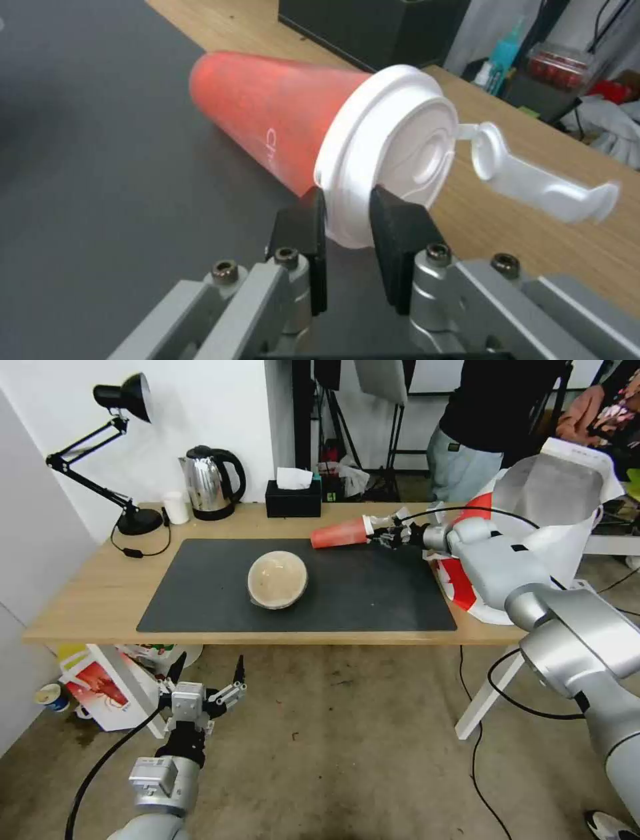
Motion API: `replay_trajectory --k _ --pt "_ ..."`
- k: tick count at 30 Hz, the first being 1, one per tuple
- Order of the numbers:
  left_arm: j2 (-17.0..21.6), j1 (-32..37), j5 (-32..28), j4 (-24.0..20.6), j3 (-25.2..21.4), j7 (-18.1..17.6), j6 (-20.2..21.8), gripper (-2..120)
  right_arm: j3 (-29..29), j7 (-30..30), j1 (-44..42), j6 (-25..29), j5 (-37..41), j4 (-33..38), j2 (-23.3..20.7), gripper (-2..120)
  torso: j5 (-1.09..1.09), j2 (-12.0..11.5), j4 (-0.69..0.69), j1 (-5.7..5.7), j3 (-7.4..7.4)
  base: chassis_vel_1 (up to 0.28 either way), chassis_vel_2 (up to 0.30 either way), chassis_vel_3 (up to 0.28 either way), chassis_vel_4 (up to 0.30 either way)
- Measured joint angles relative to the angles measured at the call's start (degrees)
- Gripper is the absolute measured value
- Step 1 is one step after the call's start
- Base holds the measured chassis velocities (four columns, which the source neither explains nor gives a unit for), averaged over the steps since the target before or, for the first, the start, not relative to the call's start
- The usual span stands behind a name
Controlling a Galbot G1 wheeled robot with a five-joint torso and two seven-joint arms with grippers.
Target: Pick up the trash from the table and place it into the takeout bag.
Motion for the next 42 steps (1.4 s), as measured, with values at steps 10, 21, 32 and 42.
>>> replay_trajectory --k 10,21,32,42 --pt "0.0 0.0 0.0 0.0 0.0 0.0 0.0 100 -0.12 0.31 0.35 0.24 1.07 0.36 0.08 14 0.0 0.0 0.0 0.0 0.0 0.0 0.0 0.0 0.0" --pt "0.0 0.0 0.0 0.0 0.0 0.0 0.0 100 -1.04 0.02 0.59 1.07 5.41 3.29 -1.07 14 0.0 0.0 0.0 0.0 0.01 0.0 0.0 0.0 0.0" --pt "0.0 0.0 0.0 0.0 0.0 0.0 0.0 100 -3.62 -0.02 1.63 0.93 8.41 6.04 -2.39 14 0.0 0.0 0.0 0.0 0.01 0.0 0.0 0.0 0.0" --pt "0.0 0.0 0.0 0.0 0.0 0.0 0.0 100 -6.99 1.12 5.27 -0.54 14.04 11.02 -3.53 14 -0.01 0.0 0.0 0.01 0.01 0.0 0.0 0.0 0.0"
